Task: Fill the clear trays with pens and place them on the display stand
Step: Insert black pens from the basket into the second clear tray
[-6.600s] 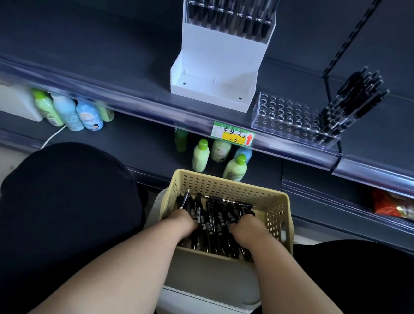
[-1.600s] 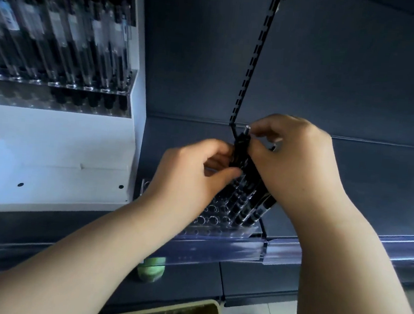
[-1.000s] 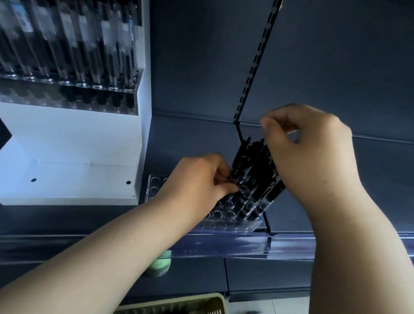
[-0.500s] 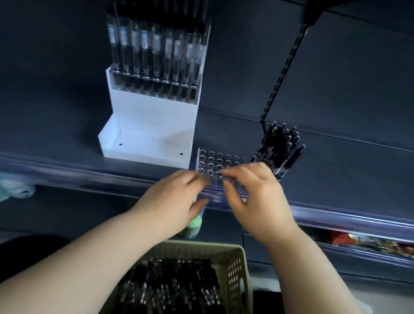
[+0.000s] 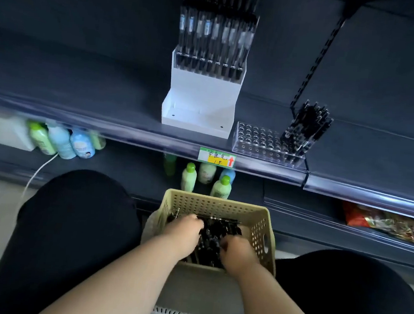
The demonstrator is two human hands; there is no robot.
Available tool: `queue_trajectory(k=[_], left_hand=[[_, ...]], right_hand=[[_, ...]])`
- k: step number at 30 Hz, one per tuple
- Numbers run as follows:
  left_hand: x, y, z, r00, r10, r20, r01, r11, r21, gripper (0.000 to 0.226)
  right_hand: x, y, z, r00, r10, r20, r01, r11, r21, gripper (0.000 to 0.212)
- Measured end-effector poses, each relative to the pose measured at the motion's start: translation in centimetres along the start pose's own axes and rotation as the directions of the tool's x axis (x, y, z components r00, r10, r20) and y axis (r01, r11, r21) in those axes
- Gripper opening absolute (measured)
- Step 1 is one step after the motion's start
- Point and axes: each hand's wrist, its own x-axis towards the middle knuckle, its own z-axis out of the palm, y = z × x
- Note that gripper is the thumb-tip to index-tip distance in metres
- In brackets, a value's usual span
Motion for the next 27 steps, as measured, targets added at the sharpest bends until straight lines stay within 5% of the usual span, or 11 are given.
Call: queue_trajectory(k=[5,15,19,23,27], left_hand=[[0.3,-0.6,2.5,0.988,-0.082,0.134,0.072,0.994,0.080,0.028],[4.2,1.1,4.7,0.899,-0.325,0.293,0.410,0.858,-0.310,0.030],[5.3,1.5,6.0,0.814,-0.406,0.416,0.572,0.688,-0.447,0.033],[6.1,1.8,6.6,0.742,-0.419,0.523,0.664,0.351,-0.661,0.019],[5.9,1.8,6.7,0.725,-0.407,0.555,0.668,0.220,-0.711,0.018]], right_hand=[[0.4,0.4,0.8,0.998,0.034,0.044,-0.035,0.999,0.027,0.024],[3.9,-0.1,1.8,0.993,0.094,0.071,-0.101,0.988,0.112,0.024],[5.5,-0.2,2.2,0.982,0.158,0.108,-0.169,0.980,0.107,0.025],[6.7,0.1,2.4,0.963,0.216,0.159,-0.241,0.957,0.160,0.027],[7.2,0.1,2.1,0.950,0.190,0.248,-0.241,0.951,0.194,0.024]])
